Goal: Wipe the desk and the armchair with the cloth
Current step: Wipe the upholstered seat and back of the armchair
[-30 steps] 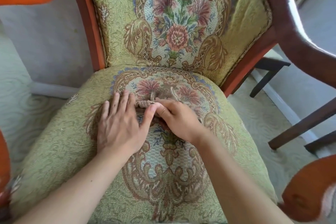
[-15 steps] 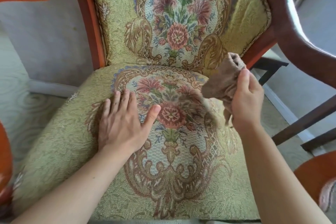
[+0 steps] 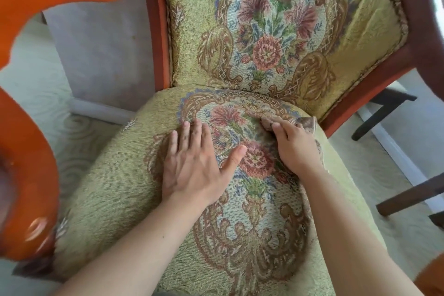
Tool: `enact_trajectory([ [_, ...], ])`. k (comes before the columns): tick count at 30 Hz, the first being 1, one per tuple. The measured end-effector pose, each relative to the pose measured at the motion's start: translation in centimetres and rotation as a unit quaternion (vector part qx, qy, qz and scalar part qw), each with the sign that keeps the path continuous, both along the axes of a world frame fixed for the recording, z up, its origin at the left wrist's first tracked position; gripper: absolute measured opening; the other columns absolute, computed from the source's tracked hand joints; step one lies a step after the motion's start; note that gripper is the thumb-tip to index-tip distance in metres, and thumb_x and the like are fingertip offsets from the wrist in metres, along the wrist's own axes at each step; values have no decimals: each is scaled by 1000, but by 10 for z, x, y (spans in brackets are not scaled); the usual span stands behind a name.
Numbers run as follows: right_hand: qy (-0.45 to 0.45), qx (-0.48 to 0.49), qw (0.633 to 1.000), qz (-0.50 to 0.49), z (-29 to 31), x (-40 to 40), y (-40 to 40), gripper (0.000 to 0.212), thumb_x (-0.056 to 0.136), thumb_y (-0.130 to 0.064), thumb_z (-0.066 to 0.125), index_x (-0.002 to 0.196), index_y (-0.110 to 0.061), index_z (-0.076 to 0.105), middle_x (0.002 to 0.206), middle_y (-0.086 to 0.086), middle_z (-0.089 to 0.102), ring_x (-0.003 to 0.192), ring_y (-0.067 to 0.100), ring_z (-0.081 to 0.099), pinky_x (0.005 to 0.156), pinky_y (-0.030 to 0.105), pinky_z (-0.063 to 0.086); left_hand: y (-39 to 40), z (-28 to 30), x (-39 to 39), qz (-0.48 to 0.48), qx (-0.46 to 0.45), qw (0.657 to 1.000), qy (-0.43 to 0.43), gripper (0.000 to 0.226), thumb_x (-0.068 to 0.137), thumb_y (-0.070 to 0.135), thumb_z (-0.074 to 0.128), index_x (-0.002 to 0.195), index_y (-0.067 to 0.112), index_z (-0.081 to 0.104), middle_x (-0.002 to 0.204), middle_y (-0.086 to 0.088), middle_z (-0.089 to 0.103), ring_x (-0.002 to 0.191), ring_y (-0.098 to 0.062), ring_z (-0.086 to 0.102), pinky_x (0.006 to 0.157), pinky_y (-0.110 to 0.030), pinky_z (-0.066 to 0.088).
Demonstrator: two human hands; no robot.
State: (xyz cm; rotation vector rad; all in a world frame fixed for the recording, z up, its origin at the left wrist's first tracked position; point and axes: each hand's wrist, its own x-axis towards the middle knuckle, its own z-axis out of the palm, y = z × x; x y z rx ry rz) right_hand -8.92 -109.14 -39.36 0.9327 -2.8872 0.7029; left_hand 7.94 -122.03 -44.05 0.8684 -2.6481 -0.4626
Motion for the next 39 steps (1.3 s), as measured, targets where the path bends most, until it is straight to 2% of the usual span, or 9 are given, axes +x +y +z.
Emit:
enact_trajectory([
  [11, 10, 24, 981, 193, 0, 51, -56, 36, 107, -39, 39, 137, -30, 58, 139, 0, 61, 143, 28, 38, 118, 42, 23, 0, 7, 4, -7, -8, 1000, 2, 119, 79, 82, -22, 158, 3, 19, 168, -13, 12, 156, -23, 5, 127, -44, 4],
  [14, 4, -20, 981, 193, 0, 53, -43, 28, 106, -41, 40, 98, -32, 64, 89, -11, 68, 101, 24, 60, 80, 37, 43, 1, 8, 7, -12, -12, 1000, 6, 120, 78, 81, -25, 158, 4, 19, 167, -13, 15, 156, -23, 7, 127, -44, 4],
  [17, 1, -35, 976, 213, 2, 56, -28, 37, 106, -43, 40, 71, -31, 47, 64, -9, 52, 66, 11, 49, 58, 38, 39, 0, 8, 9, -17, 2, 1000, 15, 121, 76, 81, -29, 159, 6, 15, 168, -11, 13, 156, -22, 6, 127, -41, 2],
  [20, -72, -80, 974, 200, 7, 56, -9, 42, 103, -45, 43, 69, -22, 50, 54, -10, 46, 51, 11, 44, 54, 43, 42, 0, 7, 9, -19, 6, 1000, 17, 119, 76, 81, -29, 160, 8, 12, 168, -9, 11, 156, -21, 4, 127, -40, 1],
  [24, -243, -233, 935, 111, 30, 46, 19, 40, 101, -45, 48, 89, -11, 65, 48, -12, 44, 35, 9, 36, 37, 20, 31, -1, 7, 8, -22, 8, 1000, 10, 116, 77, 81, -29, 160, 9, 9, 168, -8, 7, 156, -21, 1, 127, -41, 0],
  [27, -240, -324, 915, 5, 50, 27, 35, 39, 102, -47, 48, 94, -18, 73, 69, 17, 54, 48, 26, 49, 42, 31, 41, -2, 6, 7, -23, 10, 1000, 3, 116, 77, 81, -28, 159, 9, 7, 168, -8, 6, 156, -21, 0, 127, -41, -1],
  [31, -38, -378, 915, -137, 50, -2, 43, 46, 104, -43, 39, 84, -8, 62, 77, 5, 56, 71, 16, 52, 64, 33, 41, -4, 4, 5, -27, 6, 1000, -8, 114, 74, 83, -29, 158, 10, -1, 166, -7, 0, 155, -21, -4, 127, -42, -2],
  [35, 36, -248, 952, -178, 30, -11, 29, 38, 106, -42, 32, 99, -24, 64, 82, -8, 61, 72, 10, 55, 55, 24, 35, -6, 6, 8, -62, 14, 998, 3, 122, 66, 86, -32, 158, 10, -9, 165, -5, -5, 155, -19, -5, 127, -42, -2],
  [39, 12, -41, 996, -82, 13, -2, -11, 41, 107, -36, 33, 103, -15, 68, 99, 9, 67, 97, 32, 62, 89, 40, 46, -14, 12, 20, -77, 69, 994, 33, 127, 58, 91, -31, 159, 16, -12, 167, -1, -10, 153, -12, -9, 126, -34, -6],
])
